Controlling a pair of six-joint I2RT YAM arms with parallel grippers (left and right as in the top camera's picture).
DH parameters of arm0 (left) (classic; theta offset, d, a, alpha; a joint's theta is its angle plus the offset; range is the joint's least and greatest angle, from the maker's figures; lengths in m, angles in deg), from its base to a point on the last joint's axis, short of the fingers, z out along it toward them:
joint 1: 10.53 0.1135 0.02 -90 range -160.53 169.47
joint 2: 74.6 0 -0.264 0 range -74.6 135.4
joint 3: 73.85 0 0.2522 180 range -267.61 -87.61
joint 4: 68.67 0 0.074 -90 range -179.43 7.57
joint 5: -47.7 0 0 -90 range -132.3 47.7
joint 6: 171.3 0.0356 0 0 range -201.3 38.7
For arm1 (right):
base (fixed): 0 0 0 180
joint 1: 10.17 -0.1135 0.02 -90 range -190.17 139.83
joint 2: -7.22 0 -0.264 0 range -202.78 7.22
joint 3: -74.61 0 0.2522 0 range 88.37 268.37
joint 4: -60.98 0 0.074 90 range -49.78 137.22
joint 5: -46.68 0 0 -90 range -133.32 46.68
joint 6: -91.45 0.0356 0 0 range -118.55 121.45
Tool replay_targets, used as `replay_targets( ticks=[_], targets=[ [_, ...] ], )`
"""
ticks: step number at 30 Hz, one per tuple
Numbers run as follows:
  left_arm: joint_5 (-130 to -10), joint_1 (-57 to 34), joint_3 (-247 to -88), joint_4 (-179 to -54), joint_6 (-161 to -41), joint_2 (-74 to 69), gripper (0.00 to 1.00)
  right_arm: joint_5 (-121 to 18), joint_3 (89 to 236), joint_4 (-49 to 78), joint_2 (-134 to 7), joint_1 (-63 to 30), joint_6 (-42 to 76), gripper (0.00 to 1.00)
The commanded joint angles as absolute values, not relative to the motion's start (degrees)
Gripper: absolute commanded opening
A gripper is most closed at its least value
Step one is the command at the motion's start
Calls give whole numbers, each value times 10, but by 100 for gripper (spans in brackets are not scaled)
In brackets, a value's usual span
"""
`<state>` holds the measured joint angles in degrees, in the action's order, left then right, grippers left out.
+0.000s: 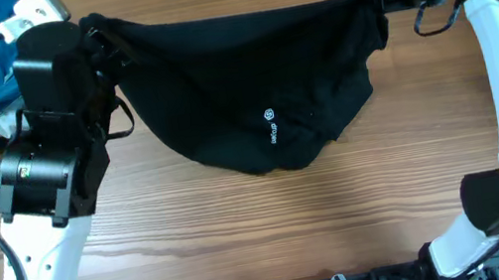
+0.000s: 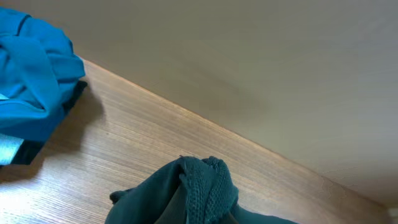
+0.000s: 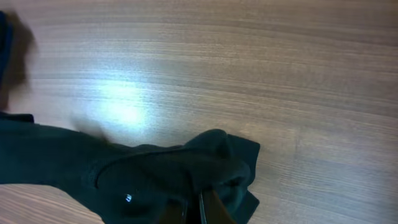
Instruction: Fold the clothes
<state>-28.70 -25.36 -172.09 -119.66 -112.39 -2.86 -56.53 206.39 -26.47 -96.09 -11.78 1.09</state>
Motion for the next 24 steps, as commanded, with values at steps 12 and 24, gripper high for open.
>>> replay_targets(
  ticks=[12, 24],
  targets=[
    [-293, -249, -1731, -1207, -1117, -15, 4, -619, 2072, -237, -1149, -121, -25, 4],
    [-299, -249, -1731, -1206, -1117, -6, 4, -632, 2072, -212, -1194, -121, -25, 65]
  ],
)
